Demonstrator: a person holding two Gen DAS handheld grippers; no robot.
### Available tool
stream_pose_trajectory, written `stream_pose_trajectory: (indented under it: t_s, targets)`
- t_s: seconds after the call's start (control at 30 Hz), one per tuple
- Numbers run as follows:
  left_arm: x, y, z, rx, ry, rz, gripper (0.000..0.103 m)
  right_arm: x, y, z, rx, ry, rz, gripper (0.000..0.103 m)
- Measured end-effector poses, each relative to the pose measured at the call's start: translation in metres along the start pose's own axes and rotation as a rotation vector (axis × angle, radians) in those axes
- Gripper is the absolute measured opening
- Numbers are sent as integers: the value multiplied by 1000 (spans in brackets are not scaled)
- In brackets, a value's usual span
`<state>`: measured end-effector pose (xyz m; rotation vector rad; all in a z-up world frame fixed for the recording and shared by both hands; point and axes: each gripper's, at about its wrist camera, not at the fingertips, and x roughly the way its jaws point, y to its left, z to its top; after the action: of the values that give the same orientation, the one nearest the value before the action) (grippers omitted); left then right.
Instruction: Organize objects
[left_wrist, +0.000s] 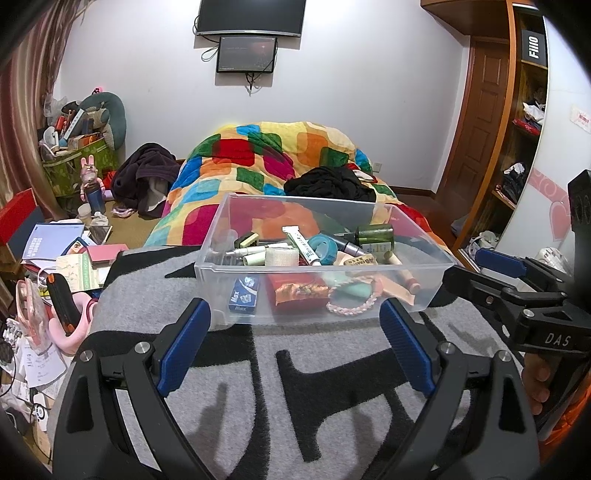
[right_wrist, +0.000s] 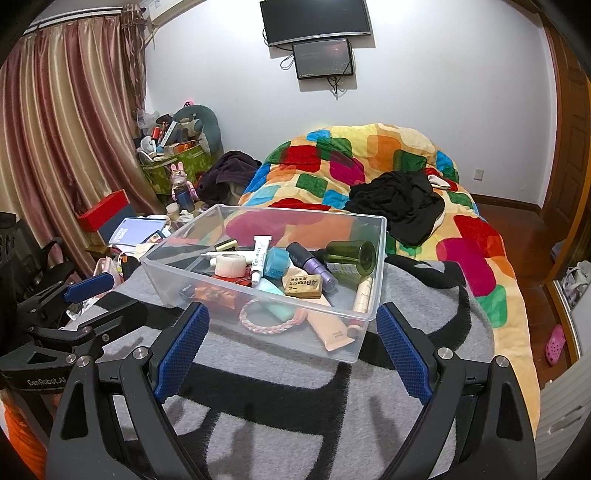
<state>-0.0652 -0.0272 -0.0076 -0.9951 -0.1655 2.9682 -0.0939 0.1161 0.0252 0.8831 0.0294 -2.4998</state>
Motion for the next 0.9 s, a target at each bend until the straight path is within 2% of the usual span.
stream_pose_trajectory:
  t_s: [0.33, 0.5, 0.9]
  targets:
    - [-2, -1, 0, -7, -7, -5, 100, -2, 2, 0, 12, -3, 13, 92]
    - [-1, -1, 1, -14, 13, -21, 100, -2, 1, 0, 16, -10, 14, 98]
    - [1, -1, 1, -21, 32, -36, 100, -2, 2, -1, 9, -8, 16, 99]
